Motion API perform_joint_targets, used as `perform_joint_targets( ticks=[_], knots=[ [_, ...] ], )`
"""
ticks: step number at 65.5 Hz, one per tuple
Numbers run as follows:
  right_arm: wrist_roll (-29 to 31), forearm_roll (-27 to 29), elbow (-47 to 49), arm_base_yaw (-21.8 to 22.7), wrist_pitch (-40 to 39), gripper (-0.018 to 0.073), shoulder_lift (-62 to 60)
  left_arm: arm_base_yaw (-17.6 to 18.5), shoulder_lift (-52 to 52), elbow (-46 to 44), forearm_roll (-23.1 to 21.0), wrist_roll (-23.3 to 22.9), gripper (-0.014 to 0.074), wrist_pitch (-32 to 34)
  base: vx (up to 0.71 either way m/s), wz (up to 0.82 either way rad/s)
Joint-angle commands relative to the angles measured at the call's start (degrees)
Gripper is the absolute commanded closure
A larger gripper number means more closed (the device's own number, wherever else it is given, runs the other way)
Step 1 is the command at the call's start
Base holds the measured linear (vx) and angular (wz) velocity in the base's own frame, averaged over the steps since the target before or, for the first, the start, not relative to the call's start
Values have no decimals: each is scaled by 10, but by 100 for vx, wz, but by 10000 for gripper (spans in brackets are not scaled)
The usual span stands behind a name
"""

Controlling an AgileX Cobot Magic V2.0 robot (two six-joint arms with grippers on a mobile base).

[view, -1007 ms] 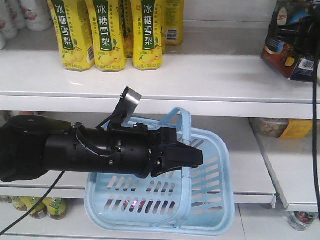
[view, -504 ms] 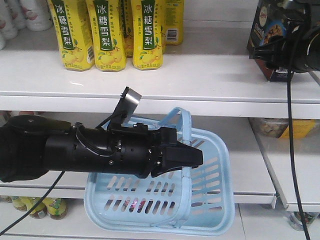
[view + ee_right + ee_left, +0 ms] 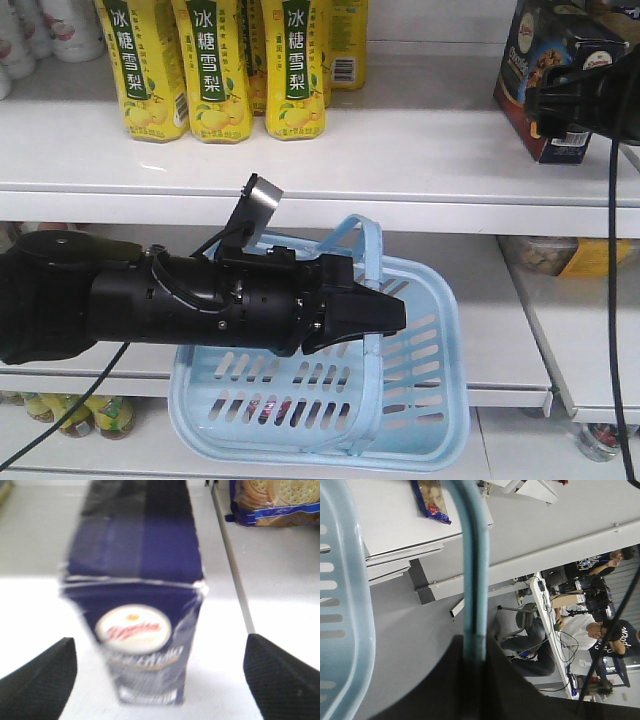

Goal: Left arm holds basket, right arm returns cookies
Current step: 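Place the Chocofello box upright on the upper shelf and release it, then withdraw the open right gripper from the shelf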

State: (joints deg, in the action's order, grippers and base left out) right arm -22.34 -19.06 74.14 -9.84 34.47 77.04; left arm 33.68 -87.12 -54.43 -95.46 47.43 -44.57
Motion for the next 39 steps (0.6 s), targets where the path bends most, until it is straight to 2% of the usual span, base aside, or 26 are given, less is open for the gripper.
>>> perform_joint_targets(
  ticks=[1, 7, 20, 39],
  knots=[
    [43, 39, 16, 1, -20, -41, -40, -3, 25, -23, -64, 13, 603, 1, 0, 0],
    [73, 64, 16, 1, -6, -14, -62, -3, 25, -23, -64, 13, 603, 1, 0, 0],
    [92, 64, -7, 1, 16, 1, -125, -3, 25, -23, -64, 13, 603, 1, 0, 0],
    [103, 64, -167, 1, -54, 1, -294, -3, 25, -23, -64, 13, 603, 1, 0, 0]
  ],
)
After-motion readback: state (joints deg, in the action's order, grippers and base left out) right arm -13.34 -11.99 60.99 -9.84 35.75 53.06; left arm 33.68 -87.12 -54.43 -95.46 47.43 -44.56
